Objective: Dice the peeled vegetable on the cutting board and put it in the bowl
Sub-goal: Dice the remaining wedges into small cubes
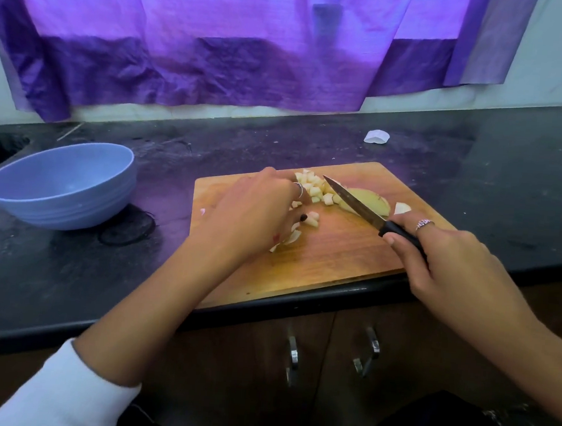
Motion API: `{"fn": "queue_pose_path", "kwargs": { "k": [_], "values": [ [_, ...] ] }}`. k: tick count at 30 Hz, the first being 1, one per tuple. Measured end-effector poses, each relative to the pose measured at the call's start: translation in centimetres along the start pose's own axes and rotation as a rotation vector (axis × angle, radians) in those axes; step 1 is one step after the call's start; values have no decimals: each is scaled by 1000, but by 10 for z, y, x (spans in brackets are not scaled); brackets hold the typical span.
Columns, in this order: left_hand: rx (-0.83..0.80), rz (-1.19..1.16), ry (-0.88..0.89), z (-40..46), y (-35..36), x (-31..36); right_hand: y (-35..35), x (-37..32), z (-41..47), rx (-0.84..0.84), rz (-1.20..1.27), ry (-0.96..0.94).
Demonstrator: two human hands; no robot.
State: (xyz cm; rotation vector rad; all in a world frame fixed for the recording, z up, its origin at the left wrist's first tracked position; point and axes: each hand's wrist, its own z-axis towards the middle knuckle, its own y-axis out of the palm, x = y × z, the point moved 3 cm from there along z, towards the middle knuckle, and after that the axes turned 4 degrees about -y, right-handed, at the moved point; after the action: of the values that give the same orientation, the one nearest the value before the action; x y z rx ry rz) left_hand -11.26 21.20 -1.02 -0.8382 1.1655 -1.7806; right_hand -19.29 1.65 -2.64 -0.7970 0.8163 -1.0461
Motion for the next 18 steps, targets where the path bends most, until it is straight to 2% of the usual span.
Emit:
{"fn": "queue_pose_path", "kwargs": {
  "k": [6,18],
  "values": [
    [-72,62,118,13,5,2,3,14,-10,-25,57,44],
    [-58,66,61,11,0,17,7,25,-15,-84,103,78]
  ]
}}
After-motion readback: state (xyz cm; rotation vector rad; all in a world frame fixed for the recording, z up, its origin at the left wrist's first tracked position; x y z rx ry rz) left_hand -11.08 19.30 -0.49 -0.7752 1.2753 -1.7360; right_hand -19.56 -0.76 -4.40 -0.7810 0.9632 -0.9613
